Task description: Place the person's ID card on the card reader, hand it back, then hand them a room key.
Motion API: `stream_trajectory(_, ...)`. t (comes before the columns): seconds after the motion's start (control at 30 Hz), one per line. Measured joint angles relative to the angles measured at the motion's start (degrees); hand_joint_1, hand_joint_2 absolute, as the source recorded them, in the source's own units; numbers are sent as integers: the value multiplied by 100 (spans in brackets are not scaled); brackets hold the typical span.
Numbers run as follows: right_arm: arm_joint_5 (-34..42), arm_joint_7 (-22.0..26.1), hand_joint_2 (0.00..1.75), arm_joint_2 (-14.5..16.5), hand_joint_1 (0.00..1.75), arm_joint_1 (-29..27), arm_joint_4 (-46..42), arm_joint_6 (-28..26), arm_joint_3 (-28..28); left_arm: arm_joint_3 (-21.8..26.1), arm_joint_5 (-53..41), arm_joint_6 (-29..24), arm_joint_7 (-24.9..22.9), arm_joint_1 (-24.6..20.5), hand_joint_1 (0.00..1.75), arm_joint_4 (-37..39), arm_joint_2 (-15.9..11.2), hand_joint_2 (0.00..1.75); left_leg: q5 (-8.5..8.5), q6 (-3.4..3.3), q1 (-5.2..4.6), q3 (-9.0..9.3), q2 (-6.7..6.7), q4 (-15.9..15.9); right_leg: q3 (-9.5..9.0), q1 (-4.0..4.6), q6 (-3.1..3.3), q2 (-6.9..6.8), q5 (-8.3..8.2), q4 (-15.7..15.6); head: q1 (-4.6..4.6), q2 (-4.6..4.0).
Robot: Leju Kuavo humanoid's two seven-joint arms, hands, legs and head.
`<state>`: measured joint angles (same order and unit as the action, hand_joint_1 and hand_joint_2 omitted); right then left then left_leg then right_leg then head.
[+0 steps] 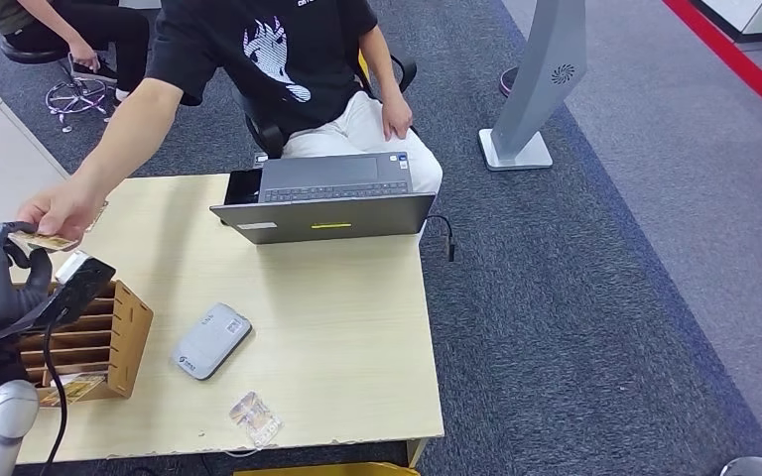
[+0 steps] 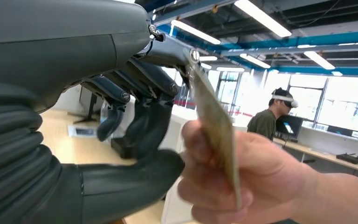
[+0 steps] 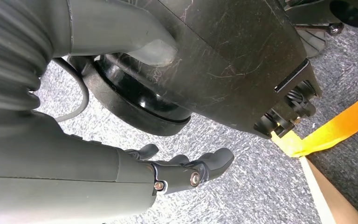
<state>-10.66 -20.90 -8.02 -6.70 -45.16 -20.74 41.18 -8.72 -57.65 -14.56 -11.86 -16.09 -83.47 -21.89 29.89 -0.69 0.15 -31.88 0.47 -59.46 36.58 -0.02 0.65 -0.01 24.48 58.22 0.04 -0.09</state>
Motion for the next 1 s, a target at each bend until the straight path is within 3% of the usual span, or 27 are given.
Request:
stream_trajectory(0.37, -69, -63, 175, 0, 0, -48, -20, -14, -33, 71, 939, 119, 366, 243, 0, -149, 316, 175, 0, 0, 0, 1, 0, 0, 0, 0, 0, 1, 0, 0, 1, 0)
stream_trajectory(0.43, -69, -113, 175, 0, 0, -100, -64, -37, -71, 59, 1254, 351, 456, 418, 0, -367, 393, 175, 2, -1, 0, 0, 1, 0, 1, 0, 0, 2, 1, -1, 1, 0)
stream_trajectory(0.53, -22, -198, 175, 0, 0, -185, -152, -110, -130, -53, 2081, 1125, 547, 750, 0, -769, 428, 175, 7, -2, -1, -1, 2, 0, 1, 0, 0, 4, 4, -3, 1, 1)
stream_trajectory(0.67, 88, -174, 175, -2, 0, -238, -191, -187, -160, -411, 2999, 1975, 894, 1398, 0, -1270, 174, 175, 16, 6, 0, 1, 27, 2, 4, -1, 1, 24, 5, -3, 1, 1)
stream_trajectory(0.87, 223, -82, 175, -2, 0, -268, -175, -250, -184, -656, 3425, 2044, 1378, 2365, 0, -1928, -412, 175, 19, 6, 1, 0, 32, 2, 11, 2, 2, 30, 9, -3, 0, 0)
stream_trajectory(1.0, 227, -56, 175, -2, 0, -271, -175, -266, -189, -704, 3454, 2039, 1389, 2614, 0, -2166, -615, 175, 19, 6, 2, -3, 27, 3, 10, 3, 1, 24, 10, -3, 0, 0)
